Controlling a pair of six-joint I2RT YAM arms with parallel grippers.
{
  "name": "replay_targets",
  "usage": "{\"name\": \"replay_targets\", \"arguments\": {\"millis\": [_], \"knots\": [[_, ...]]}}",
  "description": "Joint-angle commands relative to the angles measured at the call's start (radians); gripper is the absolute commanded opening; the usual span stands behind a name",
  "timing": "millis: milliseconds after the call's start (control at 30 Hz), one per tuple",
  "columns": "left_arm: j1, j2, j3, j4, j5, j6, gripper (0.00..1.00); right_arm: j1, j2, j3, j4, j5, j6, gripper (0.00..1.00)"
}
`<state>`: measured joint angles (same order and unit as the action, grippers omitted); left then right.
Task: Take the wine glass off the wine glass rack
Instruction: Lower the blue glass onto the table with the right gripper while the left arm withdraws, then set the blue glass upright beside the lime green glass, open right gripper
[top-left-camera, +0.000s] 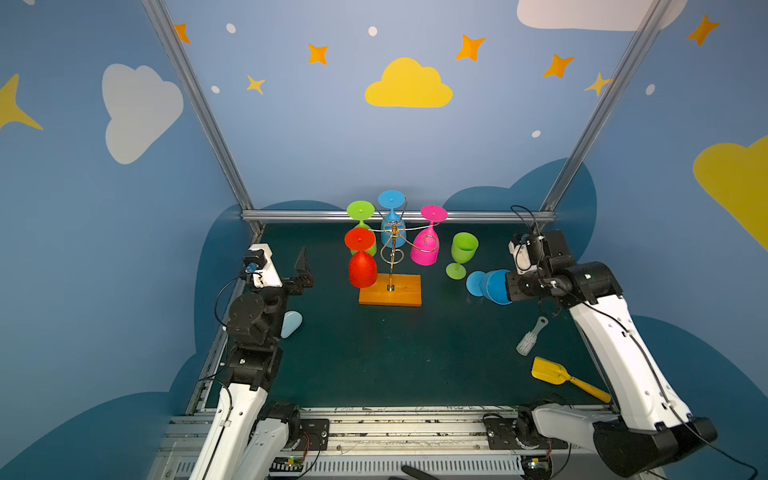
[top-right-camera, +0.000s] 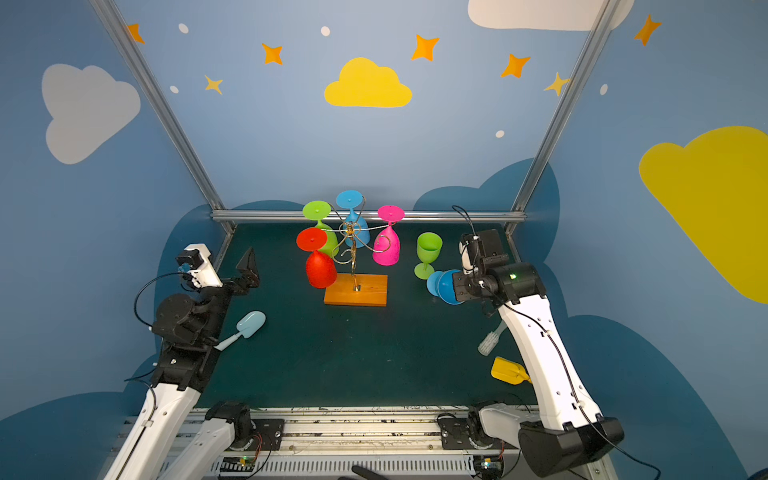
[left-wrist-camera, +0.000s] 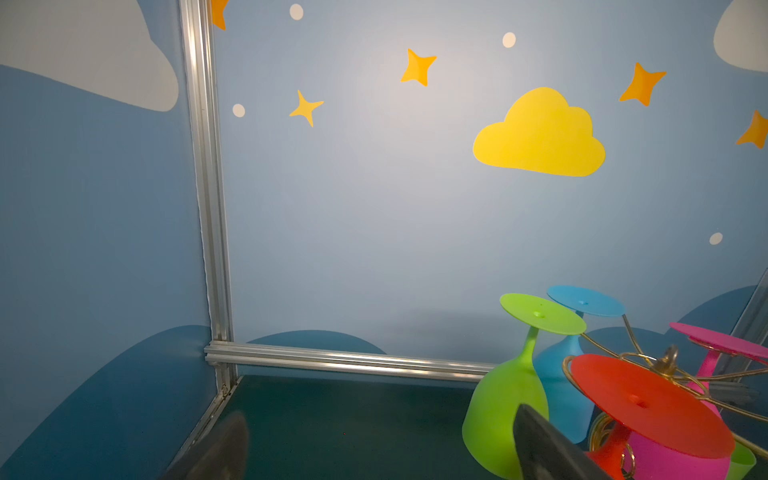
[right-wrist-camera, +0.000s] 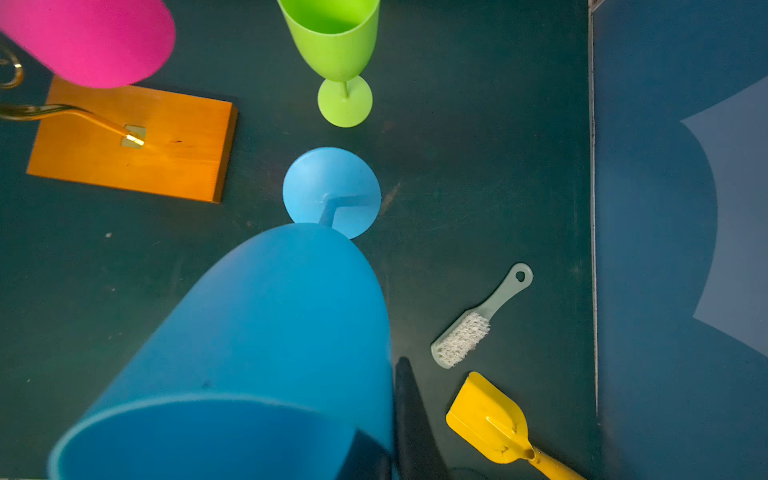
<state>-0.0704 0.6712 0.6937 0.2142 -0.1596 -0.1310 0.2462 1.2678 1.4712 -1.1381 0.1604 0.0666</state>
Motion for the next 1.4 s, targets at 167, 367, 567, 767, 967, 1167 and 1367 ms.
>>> {"name": "replay_targets", "arguments": {"millis": [167,367,567,767,967,1167,1367], "knots": [[0.041,-0.027,-0.023,-0.001,0.058,-0.057,0.98,-0.112,0.177,0.070,0.048,-0.033,-0.019,0.00],[0.052,-0.036,-0.030,-0.002,0.057,-0.067,0.98,-0.177,0.313,0.137,0.088,-0.026,-0.019,0.00],[0.060,-0.035,-0.030,-0.003,0.066,-0.068,0.98,-0.221,0.485,0.293,0.036,-0.043,-0.022,0.00],[0.067,-0.031,-0.032,-0.006,0.066,-0.070,0.98,-0.237,0.688,0.535,-0.106,-0.065,-0.014,0.00],[0.070,-0.024,-0.033,-0.007,0.067,-0.073,0.98,-0.240,0.961,0.906,-0.357,-0.076,0.043,0.00],[0.075,-0.023,-0.034,-0.007,0.065,-0.074,0.98,-0.240,1.007,0.964,-0.339,-0.085,0.038,0.00],[0.080,-0.018,-0.034,-0.006,0.068,-0.080,0.98,-0.240,0.997,0.970,-0.314,-0.108,0.004,0.22]]}}
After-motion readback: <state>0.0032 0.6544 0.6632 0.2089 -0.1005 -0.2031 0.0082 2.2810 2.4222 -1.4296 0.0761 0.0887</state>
